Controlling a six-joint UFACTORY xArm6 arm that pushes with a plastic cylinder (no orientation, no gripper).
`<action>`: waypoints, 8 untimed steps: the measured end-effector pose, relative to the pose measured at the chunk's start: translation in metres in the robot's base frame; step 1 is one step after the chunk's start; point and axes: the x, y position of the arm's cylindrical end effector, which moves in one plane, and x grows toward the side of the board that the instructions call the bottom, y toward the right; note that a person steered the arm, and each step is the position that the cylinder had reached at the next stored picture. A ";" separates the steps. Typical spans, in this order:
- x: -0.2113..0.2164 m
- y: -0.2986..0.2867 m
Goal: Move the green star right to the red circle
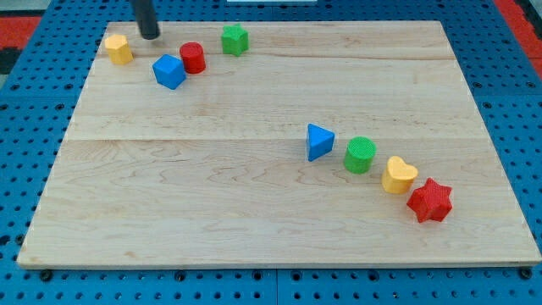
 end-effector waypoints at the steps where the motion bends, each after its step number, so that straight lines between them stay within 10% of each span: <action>1: 0.002 0.064; 8: 0.010 0.129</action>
